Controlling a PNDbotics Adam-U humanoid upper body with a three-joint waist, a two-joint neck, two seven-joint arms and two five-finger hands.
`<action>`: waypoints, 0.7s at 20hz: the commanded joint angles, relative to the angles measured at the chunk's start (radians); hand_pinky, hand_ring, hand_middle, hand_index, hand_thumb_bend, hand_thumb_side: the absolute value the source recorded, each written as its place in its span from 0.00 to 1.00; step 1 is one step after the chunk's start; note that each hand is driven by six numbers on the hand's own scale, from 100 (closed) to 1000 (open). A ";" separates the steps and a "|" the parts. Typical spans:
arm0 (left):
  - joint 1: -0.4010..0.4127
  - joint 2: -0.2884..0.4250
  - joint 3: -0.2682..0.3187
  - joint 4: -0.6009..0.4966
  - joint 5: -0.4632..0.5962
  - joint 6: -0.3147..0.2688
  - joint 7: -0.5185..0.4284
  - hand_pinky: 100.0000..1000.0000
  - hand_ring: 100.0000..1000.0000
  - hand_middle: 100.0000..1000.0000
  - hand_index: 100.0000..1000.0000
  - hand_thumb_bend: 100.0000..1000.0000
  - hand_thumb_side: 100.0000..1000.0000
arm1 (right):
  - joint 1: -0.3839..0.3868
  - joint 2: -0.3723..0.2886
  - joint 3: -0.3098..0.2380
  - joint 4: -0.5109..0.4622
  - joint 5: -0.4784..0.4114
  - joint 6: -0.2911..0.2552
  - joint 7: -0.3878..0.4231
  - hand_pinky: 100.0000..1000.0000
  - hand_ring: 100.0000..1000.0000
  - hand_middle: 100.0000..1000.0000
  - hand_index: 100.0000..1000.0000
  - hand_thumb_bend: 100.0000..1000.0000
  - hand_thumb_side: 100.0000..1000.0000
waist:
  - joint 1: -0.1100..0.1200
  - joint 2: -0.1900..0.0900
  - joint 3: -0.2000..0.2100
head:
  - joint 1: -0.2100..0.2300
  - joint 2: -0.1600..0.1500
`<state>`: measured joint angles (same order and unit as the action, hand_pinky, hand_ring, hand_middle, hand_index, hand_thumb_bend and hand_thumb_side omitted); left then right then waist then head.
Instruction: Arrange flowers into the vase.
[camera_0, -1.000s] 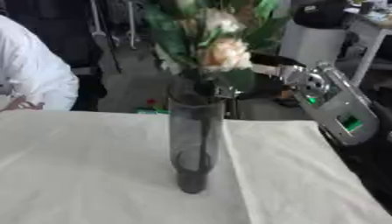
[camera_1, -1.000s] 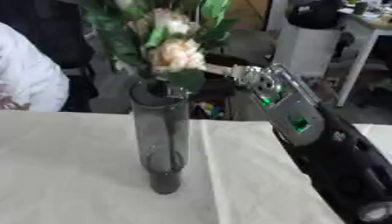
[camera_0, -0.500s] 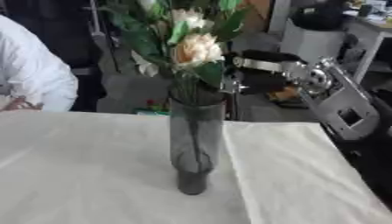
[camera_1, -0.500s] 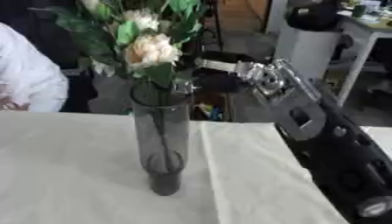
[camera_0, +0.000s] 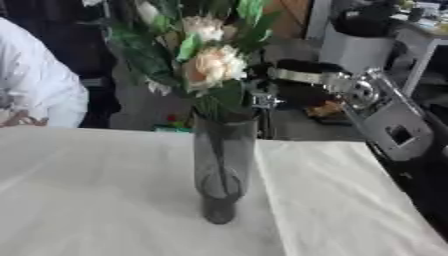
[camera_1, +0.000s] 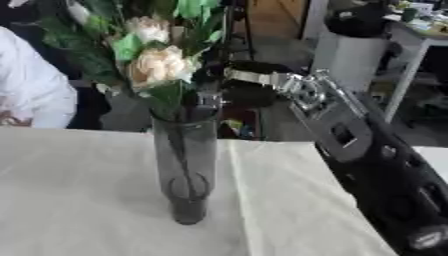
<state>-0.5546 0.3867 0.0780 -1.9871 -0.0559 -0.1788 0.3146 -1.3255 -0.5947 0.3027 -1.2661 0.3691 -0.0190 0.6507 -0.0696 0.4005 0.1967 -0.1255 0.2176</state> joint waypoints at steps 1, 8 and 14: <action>-0.010 0.021 0.005 -0.013 0.001 0.001 0.005 0.77 0.87 0.87 0.94 0.00 1.00 | -0.019 -0.028 -0.011 -0.003 0.006 -0.007 0.000 0.93 1.00 0.90 1.00 0.48 1.00 | 0.007 -0.027 -0.002 | -0.004 -0.013; -0.004 0.023 0.008 -0.013 0.000 0.003 0.007 0.77 0.87 0.87 0.94 0.00 1.00 | -0.010 -0.041 -0.008 -0.020 0.003 -0.012 0.001 0.91 1.00 0.89 0.99 0.46 1.00 | 0.012 -0.033 -0.006 | -0.002 -0.004; 0.007 0.027 0.015 -0.013 -0.003 0.003 0.014 0.77 0.87 0.87 0.94 0.00 1.00 | 0.022 -0.100 -0.016 -0.093 -0.019 -0.019 -0.002 0.91 1.00 0.89 0.99 0.45 1.00 | 0.020 -0.042 -0.011 | 0.022 0.037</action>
<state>-0.5421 0.3877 0.0798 -1.9871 -0.0564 -0.1748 0.3239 -1.2879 -0.6520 0.3021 -1.3263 0.3642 -0.0347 0.6517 -0.0563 0.3865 0.1857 -0.1100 0.2464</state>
